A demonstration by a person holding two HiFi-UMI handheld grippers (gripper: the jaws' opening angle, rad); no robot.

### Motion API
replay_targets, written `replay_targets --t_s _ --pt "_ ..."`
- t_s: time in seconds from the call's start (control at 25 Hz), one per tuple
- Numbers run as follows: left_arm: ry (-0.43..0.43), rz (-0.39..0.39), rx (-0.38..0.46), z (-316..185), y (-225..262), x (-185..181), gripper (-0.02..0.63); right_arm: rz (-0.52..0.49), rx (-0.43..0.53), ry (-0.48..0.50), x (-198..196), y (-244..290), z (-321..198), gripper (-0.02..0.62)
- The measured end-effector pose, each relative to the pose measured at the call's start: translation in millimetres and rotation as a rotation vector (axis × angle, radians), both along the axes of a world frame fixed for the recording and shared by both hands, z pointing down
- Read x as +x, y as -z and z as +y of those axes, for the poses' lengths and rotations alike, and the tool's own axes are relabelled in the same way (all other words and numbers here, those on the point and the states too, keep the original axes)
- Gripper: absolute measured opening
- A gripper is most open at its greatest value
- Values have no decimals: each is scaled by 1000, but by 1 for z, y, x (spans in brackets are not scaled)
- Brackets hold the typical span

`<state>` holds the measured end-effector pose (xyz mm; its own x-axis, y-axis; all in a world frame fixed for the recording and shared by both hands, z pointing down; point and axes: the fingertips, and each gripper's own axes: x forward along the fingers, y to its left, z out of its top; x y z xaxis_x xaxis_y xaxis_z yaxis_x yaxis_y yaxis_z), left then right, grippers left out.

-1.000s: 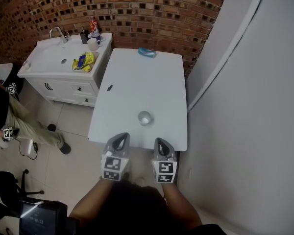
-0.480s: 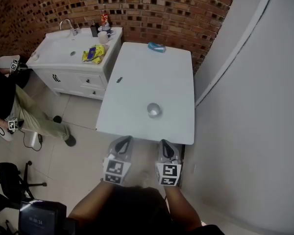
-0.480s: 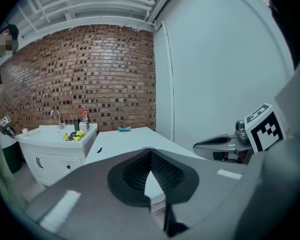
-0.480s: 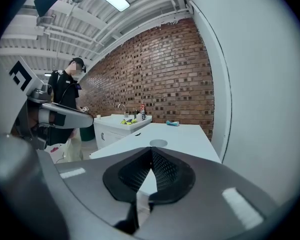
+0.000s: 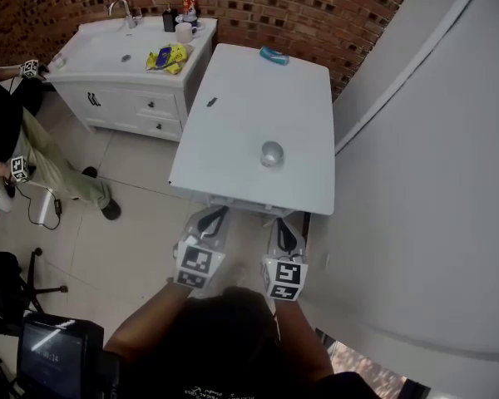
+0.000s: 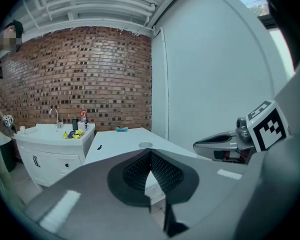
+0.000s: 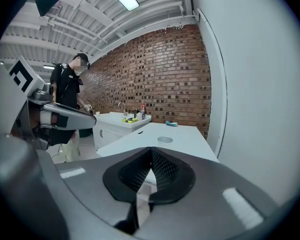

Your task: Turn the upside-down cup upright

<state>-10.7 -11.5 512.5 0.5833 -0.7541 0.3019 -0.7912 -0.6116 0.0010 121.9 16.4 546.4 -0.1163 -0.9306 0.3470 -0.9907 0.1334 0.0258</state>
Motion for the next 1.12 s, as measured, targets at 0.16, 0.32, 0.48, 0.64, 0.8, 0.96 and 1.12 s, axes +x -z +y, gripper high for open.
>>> replay_targets --t_s 0.16,0.32,0.48,0.64,0.8,0.96,1.12 --pt "2 -2 -10 12 -6 -20 -6 -14 -13 -33 -8 -10 25 12" --pt "5 5 -11 28 -6 -39 -6 -9 -17 -51 -21 -11 43 14" --pt "-10 16 -27 47 -12 -41 -6 2 -25 -62 -27 -10 60 12" --pt "-32 44 -25 60 -14 -45 -6 -4 -28 -68 -36 -10 70 12" --pt "-35 50 -10 68 -14 -46 -6 2 -24 -65 -39 -10 79 13" --pt "-33 55 4 68 -9 -51 -6 16 -10 -79 -42 -3 82 12" --pt "-40 57 17 72 -6 -55 -6 23 2 -83 -47 -2 87 11"
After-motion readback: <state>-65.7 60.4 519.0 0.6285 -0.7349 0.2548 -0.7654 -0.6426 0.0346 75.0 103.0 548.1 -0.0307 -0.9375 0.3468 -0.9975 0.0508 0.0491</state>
